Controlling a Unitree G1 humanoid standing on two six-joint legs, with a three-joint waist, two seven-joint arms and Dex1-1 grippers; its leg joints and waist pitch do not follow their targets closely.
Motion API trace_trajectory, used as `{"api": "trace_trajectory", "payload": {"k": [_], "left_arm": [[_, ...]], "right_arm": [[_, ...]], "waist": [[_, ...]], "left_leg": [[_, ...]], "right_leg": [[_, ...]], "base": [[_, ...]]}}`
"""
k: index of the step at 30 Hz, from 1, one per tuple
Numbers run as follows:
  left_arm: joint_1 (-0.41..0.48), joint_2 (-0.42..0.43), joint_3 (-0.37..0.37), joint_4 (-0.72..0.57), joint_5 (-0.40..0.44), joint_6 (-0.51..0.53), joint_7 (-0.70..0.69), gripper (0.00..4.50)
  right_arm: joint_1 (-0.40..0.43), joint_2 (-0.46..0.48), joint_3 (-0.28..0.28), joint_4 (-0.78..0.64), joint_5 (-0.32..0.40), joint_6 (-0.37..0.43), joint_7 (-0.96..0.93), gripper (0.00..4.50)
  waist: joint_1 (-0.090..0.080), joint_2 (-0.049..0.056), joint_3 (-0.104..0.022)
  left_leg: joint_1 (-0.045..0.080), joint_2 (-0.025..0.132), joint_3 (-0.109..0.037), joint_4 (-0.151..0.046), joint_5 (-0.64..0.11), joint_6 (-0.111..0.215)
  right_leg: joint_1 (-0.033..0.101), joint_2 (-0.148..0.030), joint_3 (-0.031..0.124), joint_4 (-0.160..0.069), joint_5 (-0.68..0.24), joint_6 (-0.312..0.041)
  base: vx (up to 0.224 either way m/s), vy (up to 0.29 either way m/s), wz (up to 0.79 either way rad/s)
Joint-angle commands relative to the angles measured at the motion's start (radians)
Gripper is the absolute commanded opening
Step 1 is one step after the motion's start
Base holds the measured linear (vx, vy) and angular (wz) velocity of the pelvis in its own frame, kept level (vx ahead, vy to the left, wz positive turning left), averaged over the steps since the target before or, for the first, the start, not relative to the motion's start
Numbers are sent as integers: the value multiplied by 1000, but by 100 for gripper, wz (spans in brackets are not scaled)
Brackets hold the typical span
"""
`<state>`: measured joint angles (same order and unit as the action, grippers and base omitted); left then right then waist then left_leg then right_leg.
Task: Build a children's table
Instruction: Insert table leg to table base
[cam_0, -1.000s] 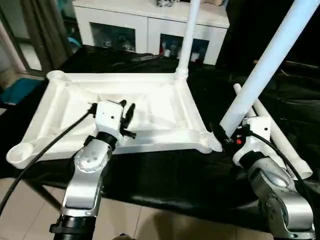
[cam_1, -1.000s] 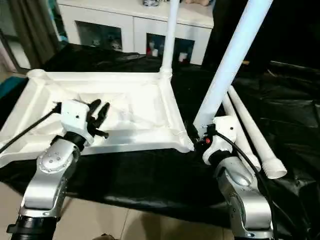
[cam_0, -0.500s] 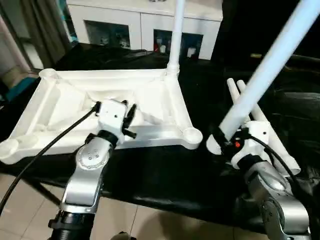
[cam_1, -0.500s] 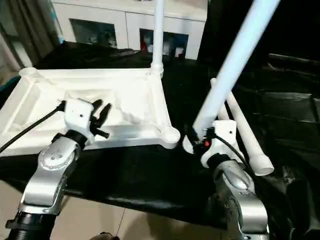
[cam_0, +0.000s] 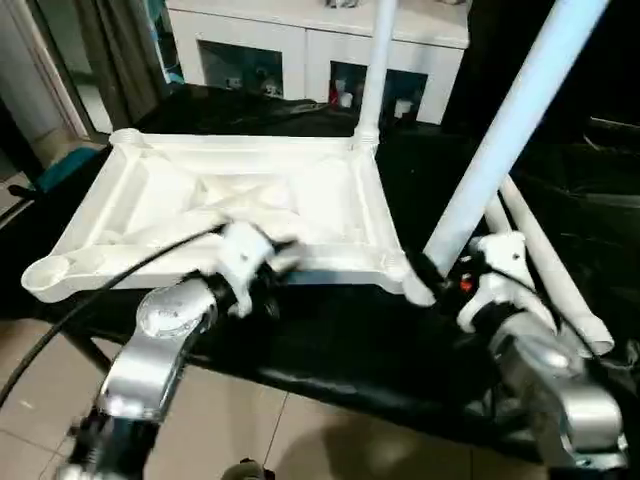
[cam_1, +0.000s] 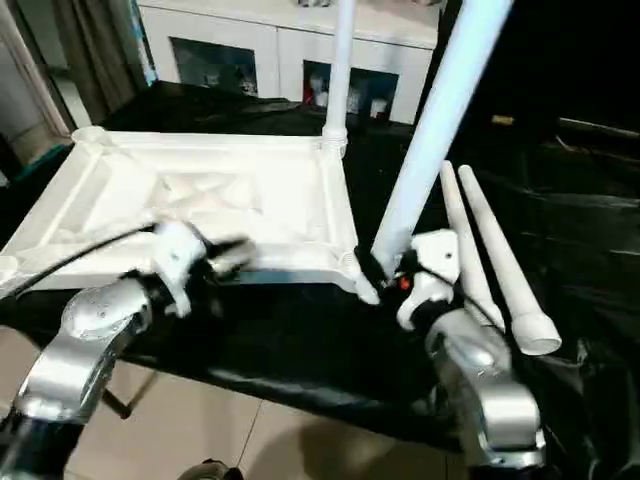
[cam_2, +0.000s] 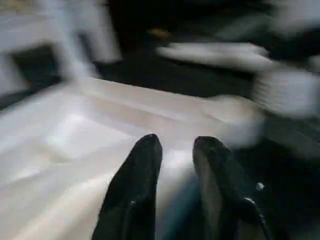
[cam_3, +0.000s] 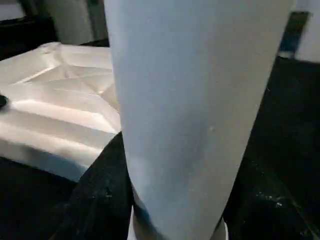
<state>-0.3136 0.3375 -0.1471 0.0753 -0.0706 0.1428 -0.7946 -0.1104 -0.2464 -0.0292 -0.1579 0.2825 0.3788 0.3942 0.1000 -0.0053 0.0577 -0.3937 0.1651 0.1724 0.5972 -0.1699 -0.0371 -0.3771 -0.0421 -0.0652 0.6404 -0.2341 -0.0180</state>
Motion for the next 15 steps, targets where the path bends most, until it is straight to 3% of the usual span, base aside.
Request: {"api": "trace_trajectory", "payload": {"k": [1, 2, 3, 6, 9, 10, 11, 12, 14, 15], "left_arm": [[-39, 10, -17, 28, -17, 3, -72, 174], [-75, 19, -35, 73, -2, -3, -105, 185], [-121, 29, -61, 137, 27, -25, -138, 204], [-228, 13, -96, 286, 60, -65, -185, 207], [-305, -9, -112, 394, 62, -95, -208, 207], [-327, -15, -118, 424, 60, -94, -228, 207], [-343, -19, -125, 451, 61, -98, -244, 207], [-353, -22, -131, 469, 64, -102, -252, 207], [-404, -48, -150, 564, 77, -118, -280, 207], [-417, -59, -152, 591, 78, -122, -282, 207]], "right_arm": [[-8, -15, -11, 6, 15, -7, 26, 192], [-10, -31, -16, 9, 20, 0, 44, 192], [-12, -52, -18, 11, 23, 10, 66, 192], [-2, -100, -16, 5, 22, 13, 115, 192], [8, -124, -33, -2, 27, 14, 131, 192], [11, -131, -40, -3, 27, 13, 131, 192], [13, -136, -44, -2, 26, 12, 130, 192], [15, -139, -47, -2, 25, 10, 129, 192], [26, -149, -63, -8, 21, 5, 123, 192], [29, -150, -68, -12, 21, 5, 119, 192]], "waist": [[2, -2, -54], [2, 0, -55], [5, 0, -55], [14, 3, -60], [17, -4, -66], [18, 15, -68], [15, 4, -68], [15, 0, -68], [17, 22, -70], [13, 15, -71]], "left_leg": [[32, 76, -33, -83, -250, -12], [30, 77, -32, -84, -243, -14], [37, 73, -29, -81, -256, -11], [33, 73, -27, -77, -224, -6], [29, 72, -25, -72, -190, 11], [30, 74, -26, -70, -184, 10], [28, 75, -25, -70, -180, 17], [26, 73, -23, -68, -166, 28], [27, 72, -25, -64, -165, 35], [29, 73, -24, -65, -174, 37]], "right_leg": [[23, -117, 68, -101, -227, -119], [24, -117, 67, -99, -202, -128], [20, -114, 67, -102, -213, -121], [28, -121, 68, -101, -176, -118], [35, -126, 64, -93, -115, -141], [32, -128, 65, -90, -97, -149], [36, -125, 63, -90, -70, -159], [37, -125, 63, -88, -51, -168], [36, -126, 62, -89, -43, -176], [40, -123, 61, -91, -28, -186]], "base": [[0, 0, 0], [0, 0, 0], [0, 0, 0], [0, 0, 0], [0, 0, 0], [0, 0, 0], [0, 0, 0], [0, 0, 0], [0, 0, 0], [0, 0, 0]]}}
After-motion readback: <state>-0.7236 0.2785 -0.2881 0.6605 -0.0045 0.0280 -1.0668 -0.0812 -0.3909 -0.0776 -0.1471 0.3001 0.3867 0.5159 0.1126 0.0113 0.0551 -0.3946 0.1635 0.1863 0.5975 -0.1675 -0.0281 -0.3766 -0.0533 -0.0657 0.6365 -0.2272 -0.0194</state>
